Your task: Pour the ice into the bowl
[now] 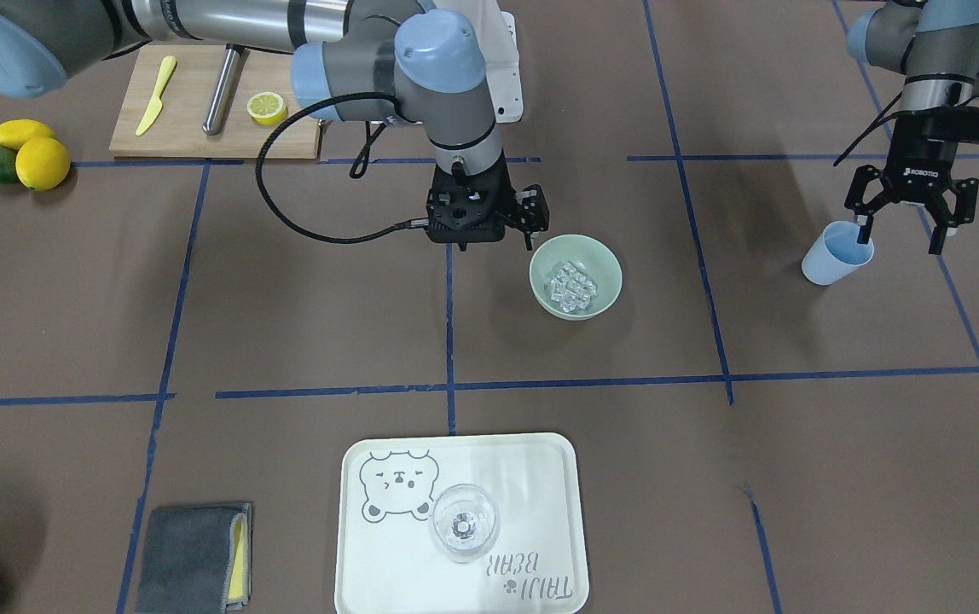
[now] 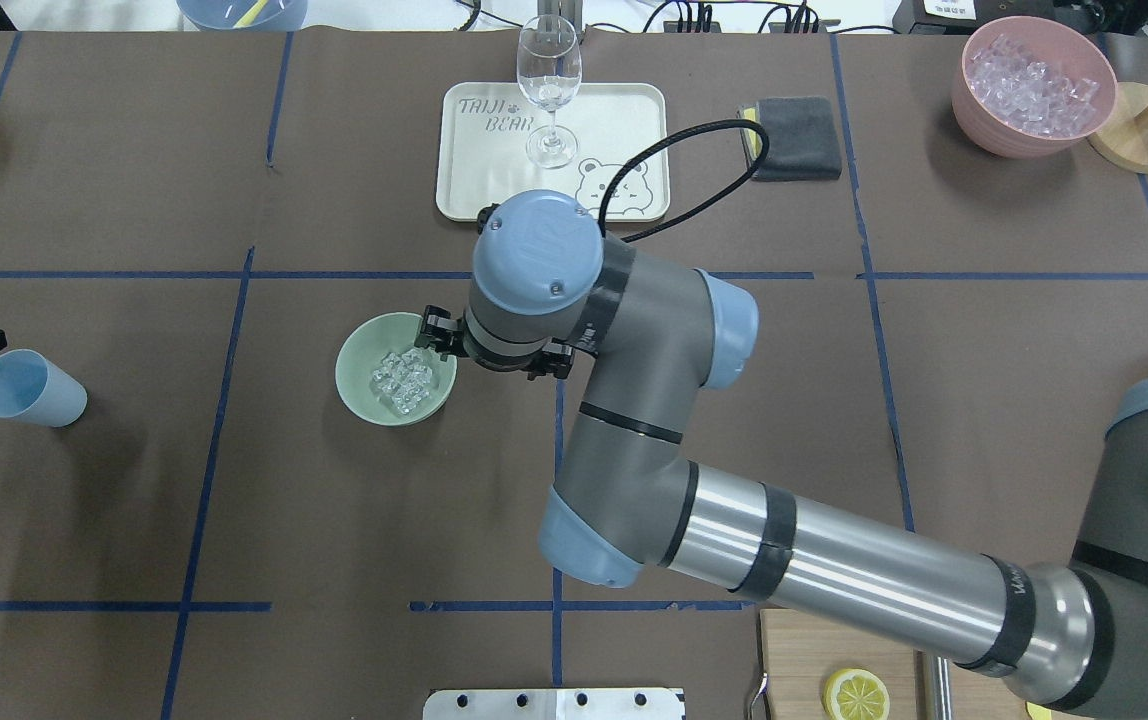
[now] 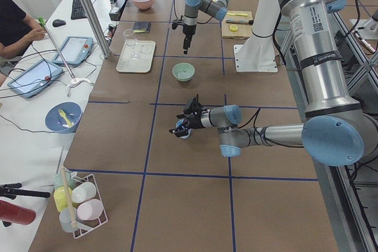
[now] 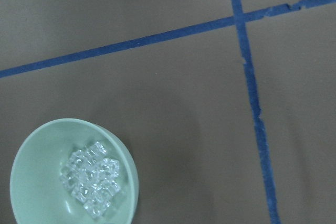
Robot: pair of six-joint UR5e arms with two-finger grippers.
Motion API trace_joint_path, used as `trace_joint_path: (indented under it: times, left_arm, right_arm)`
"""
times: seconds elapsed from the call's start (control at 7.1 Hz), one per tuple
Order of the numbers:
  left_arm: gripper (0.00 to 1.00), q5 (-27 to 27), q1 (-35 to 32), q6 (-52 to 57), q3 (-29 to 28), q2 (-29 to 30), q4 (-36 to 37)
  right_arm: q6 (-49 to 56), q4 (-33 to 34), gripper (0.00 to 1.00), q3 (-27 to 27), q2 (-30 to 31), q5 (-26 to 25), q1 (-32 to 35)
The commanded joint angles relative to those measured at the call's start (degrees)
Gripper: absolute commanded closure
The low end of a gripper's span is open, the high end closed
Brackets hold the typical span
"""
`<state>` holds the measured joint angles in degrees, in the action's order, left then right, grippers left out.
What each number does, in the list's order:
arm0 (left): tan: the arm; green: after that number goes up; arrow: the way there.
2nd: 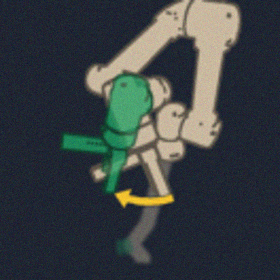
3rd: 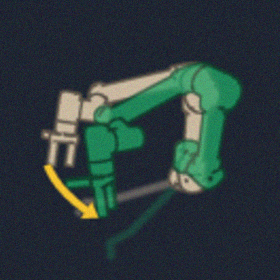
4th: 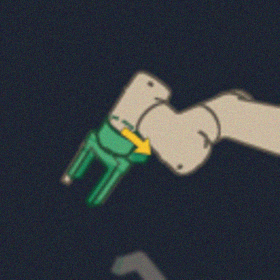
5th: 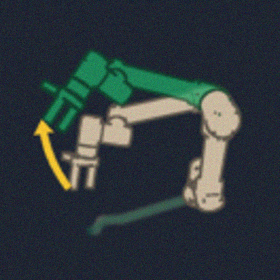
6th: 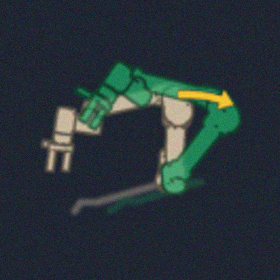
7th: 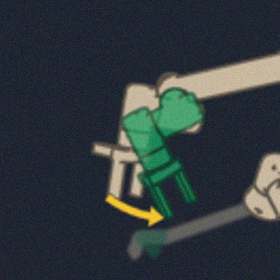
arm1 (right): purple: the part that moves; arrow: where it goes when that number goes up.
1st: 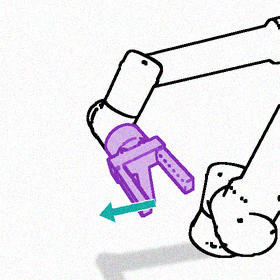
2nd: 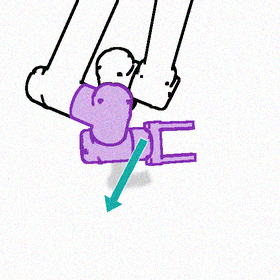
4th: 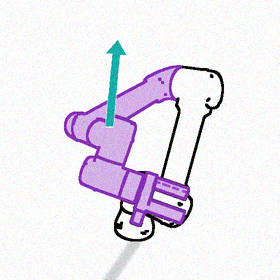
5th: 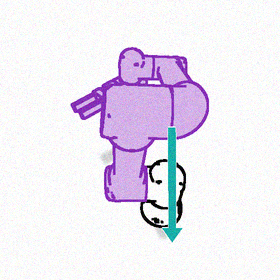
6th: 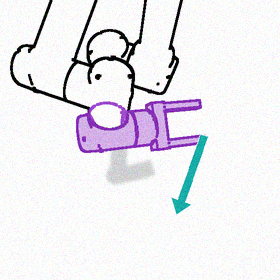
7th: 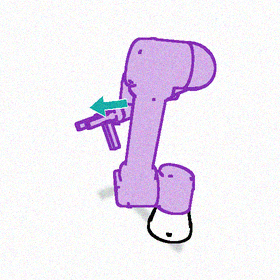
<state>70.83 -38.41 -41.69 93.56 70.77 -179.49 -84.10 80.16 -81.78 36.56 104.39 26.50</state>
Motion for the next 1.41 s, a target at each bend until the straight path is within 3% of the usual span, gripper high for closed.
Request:
trace_joint_path:
  times: [0.0,0.14,0.28,0.42,0.7,0.84,1.13,1.27]
  left_arm:
    - [0.00,8.68,-6.83,2.47,2.23,0.51,3.51]
    - [0.00,9.06,-8.16,5.27,4.50,0.86,6.76]
    - [0.00,14.46,-11.05,6.43,6.01,1.12,10.88]
    - [0.00,21.39,-17.51,10.36,6.11,3.56,13.62]
    - [0.00,22.51,-19.51,13.20,6.28,5.60,22.21]
    - [0.00,22.60,-20.47,15.56,6.37,7.35,25.56]
    - [0.00,24.08,-20.83,15.67,7.77,9.46,35.05]
    - [0.00,30.19,-23.79,15.67,7.60,10.61,38.83]
  right_arm:
    - [-0.19,-5.33,0.00,9.33,-3.78,-2.17,-0.92]
    - [-0.19,-5.89,0.00,11.36,-4.83,-2.52,-1.09]
    - [-0.01,-6.07,0.02,12.60,-4.75,-2.70,-1.62]
    - [-0.10,-6.51,0.16,13.14,-4.75,-2.70,-1.89]
    - [-0.80,-9.04,0.95,13.14,-4.31,-5.14,-3.81]
    - [-0.63,-9.41,1.00,13.14,-4.22,-5.77,-3.91]
    - [-0.19,-9.41,1.00,11.66,-4.40,-5.25,-3.73]
    - [-0.27,-8.80,1.00,9.04,-4.14,-4.12,-3.04]
